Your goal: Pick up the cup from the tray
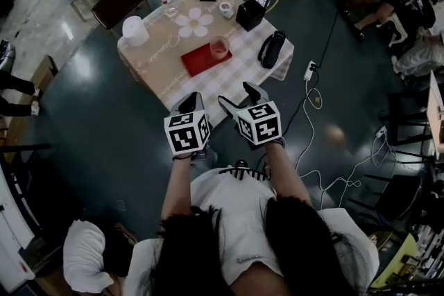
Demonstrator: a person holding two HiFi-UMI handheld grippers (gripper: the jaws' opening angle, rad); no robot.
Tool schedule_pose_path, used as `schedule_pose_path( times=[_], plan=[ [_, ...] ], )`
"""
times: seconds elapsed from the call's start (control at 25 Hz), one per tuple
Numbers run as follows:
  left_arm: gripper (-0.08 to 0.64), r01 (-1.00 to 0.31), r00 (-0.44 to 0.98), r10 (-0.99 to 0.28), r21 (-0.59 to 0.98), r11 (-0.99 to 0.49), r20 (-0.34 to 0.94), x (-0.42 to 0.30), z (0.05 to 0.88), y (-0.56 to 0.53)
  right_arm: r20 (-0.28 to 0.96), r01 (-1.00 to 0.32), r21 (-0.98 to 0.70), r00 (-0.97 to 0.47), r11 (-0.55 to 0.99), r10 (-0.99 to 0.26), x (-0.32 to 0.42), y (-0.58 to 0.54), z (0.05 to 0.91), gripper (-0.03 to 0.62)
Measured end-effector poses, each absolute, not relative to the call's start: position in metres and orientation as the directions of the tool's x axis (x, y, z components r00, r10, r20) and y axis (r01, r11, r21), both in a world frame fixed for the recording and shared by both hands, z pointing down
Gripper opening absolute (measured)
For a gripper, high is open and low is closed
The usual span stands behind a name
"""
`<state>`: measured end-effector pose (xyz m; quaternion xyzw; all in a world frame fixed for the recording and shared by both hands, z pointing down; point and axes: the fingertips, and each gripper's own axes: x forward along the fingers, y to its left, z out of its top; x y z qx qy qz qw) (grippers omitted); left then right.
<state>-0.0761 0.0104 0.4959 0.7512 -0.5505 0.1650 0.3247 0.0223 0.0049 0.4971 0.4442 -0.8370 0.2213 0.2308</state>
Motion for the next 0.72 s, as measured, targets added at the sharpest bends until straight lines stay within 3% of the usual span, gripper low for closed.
schedule_pose_path(
  times=[0.72],
  plan=[
    [0.005, -0.926, 0.370, -0.690, 0.304, -0.223, 0.622, -0.113, 0.497, -0.060, 0.578, -0.895, -0.148, -0.423, 0.420, -0.697, 0.013, -0.079, 0.495, 0.370]
  ],
)
